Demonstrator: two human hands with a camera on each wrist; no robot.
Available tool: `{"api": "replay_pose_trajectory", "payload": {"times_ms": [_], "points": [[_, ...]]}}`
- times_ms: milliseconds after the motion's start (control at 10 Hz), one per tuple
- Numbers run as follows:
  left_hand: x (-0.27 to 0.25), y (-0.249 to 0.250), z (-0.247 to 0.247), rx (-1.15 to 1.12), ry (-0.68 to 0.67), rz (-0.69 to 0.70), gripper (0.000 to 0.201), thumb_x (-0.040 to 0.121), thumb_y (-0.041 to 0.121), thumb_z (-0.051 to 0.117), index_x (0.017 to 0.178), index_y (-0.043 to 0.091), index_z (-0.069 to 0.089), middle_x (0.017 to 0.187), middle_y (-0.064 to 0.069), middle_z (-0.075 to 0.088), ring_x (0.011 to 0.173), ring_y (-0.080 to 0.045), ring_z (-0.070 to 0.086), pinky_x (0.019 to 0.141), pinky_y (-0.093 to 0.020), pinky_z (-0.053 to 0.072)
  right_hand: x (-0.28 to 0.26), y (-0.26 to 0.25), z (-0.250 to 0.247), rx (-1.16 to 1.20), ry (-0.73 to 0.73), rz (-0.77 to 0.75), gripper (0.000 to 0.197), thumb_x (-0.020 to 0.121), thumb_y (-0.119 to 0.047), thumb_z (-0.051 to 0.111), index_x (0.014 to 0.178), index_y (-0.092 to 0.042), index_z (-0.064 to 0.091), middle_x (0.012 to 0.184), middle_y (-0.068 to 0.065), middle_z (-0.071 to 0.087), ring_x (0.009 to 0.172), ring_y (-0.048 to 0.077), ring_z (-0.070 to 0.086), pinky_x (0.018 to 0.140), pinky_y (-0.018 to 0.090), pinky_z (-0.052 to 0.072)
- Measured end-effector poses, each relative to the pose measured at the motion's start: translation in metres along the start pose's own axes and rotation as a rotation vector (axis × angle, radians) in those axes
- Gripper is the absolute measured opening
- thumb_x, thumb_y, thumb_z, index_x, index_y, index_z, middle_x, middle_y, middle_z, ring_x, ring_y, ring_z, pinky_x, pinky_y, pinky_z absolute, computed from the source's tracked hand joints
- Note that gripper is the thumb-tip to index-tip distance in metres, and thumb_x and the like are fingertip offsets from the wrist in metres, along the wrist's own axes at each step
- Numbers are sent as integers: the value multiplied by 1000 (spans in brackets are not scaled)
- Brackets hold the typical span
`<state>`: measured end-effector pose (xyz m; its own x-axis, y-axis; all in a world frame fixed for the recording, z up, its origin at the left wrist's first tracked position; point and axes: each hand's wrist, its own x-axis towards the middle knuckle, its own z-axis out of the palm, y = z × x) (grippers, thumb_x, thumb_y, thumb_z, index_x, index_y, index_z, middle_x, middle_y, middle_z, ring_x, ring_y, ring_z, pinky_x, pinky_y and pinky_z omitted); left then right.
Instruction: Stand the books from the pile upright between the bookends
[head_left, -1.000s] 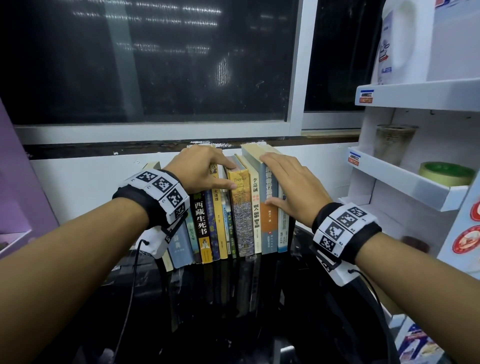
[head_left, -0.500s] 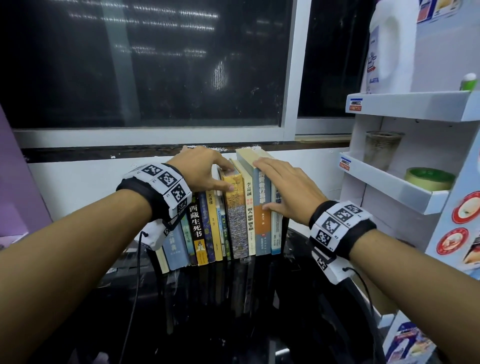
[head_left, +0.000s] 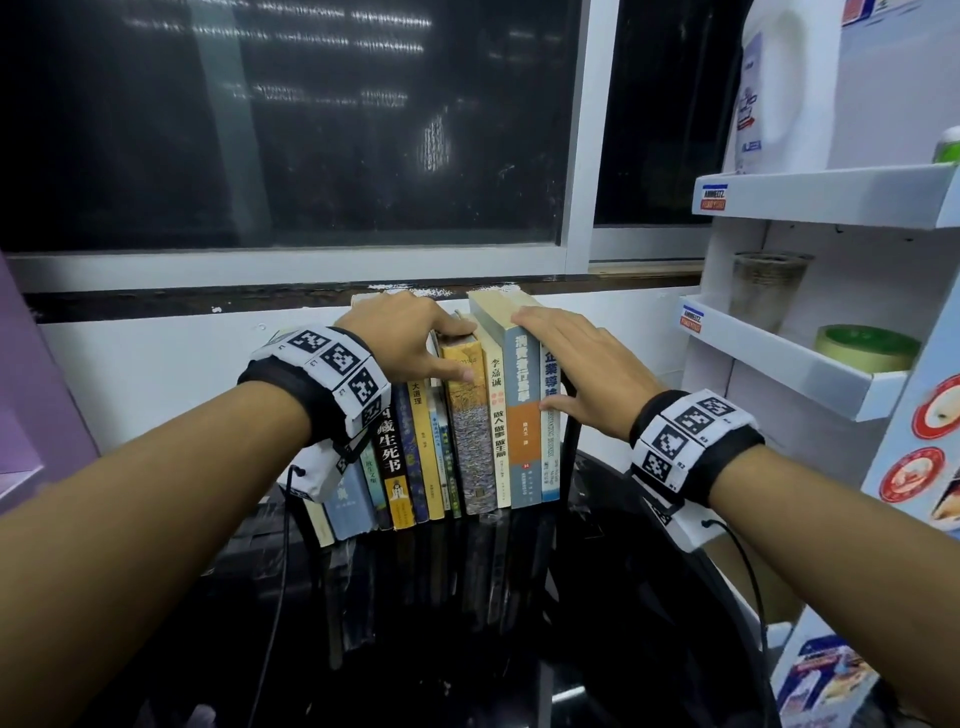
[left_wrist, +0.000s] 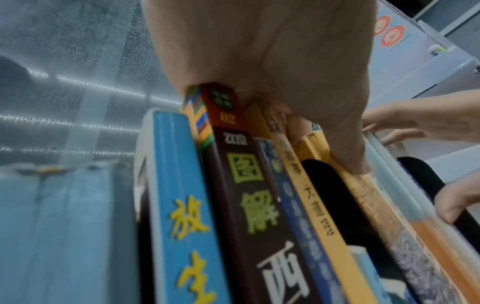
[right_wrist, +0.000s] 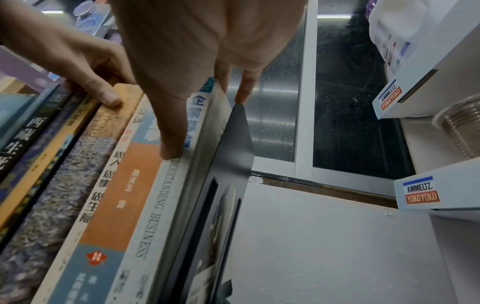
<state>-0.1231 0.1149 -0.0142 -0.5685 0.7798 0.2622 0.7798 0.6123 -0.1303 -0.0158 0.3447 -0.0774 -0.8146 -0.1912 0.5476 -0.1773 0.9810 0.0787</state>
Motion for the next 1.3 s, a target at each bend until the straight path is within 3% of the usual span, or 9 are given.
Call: {"api": "replay_pose_trajectory", "payload": {"times_ms": [400,800,1000,1100,1300], "points": [[0,1,0,-5,-4,-5,77,78,75,58,145,40,46,136,12,62,109,-15,65,76,-29,42,-1,2,1,24,7,-4,99,75,-35,85,152,-25,24,158,-2,30,143,16,30,112,44,38],[3,-3,2,-37,7,0,76,79,71,63,145,37,48,135,12,62,111,-14,62,80,-30,43,-1,2,-1,-71,-6,-26,104,74,-41,84,154,-23,22,161,-1,27,146,18,28,118,38,24],[-4,-4,-6,-99,22,-14,80,75,70,67,143,32,52,144,6,56,125,-20,57,99,-45,50,-4,-1,-13,-61,-4,-25,105,75,-43,83,156,-20,20,161,1,27,147,20,26,120,41,21],[-17,-1,-14,-84,31,-34,86,71,78,64,144,34,50,144,8,56,127,-21,55,98,-53,50,-6,-5,-22,-59,-4,-22,105,75,-45,82,156,-21,20,161,0,27,148,20,26,120,42,22],[-61,-4,-40,-123,89,-16,88,70,80,61,144,33,50,143,10,56,120,-16,60,99,-48,51,-28,-8,-61,-60,54,-7,95,79,-46,78,154,-25,24,159,-3,30,145,19,29,117,45,26]]}}
